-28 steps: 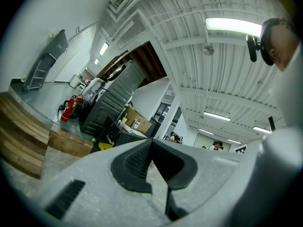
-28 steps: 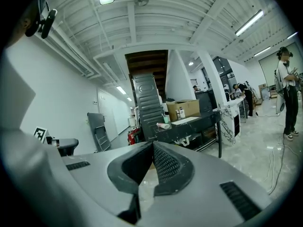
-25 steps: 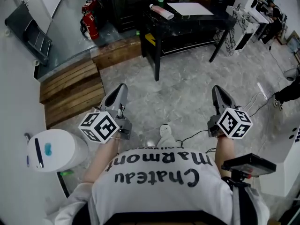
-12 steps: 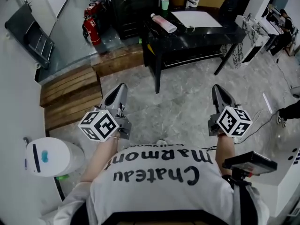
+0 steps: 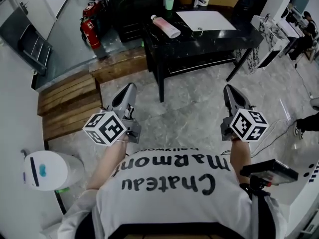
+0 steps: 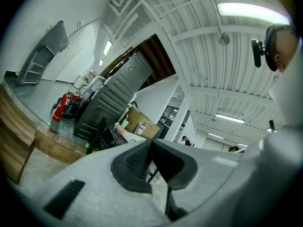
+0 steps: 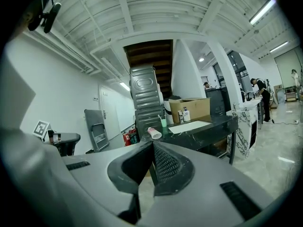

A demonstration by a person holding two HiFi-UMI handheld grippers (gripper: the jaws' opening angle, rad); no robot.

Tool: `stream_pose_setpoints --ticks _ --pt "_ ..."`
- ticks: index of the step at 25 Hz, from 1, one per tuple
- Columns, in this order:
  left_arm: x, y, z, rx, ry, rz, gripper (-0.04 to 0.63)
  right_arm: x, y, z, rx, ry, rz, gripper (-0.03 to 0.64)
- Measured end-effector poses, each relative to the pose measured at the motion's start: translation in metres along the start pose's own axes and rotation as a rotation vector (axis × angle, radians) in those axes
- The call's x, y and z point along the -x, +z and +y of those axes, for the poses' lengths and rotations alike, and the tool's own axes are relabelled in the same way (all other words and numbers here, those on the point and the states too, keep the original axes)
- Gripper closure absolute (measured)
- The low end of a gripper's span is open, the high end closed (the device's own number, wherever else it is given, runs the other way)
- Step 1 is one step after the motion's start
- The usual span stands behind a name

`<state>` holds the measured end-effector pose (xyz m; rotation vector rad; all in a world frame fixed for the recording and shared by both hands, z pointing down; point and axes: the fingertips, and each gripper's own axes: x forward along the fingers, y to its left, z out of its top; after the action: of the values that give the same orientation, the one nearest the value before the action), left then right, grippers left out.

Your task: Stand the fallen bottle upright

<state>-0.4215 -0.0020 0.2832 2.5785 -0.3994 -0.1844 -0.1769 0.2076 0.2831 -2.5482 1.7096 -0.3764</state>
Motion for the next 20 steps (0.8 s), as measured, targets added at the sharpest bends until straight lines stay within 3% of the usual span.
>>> stream_pose_setpoints --ticks 11,20 --pt "-0.048 -0.023 0.021 0.026 0.045 0.068 0.58 -0.042 -0.029 -0.04 -0.088 -0.002 0.072 0.607" --pt "-0.164 -0.013 0.05 0.035 -0.002 0.067 0.58 -0.105 -0.019 -0.09 -0.101 -0.039 0.095 0.607"
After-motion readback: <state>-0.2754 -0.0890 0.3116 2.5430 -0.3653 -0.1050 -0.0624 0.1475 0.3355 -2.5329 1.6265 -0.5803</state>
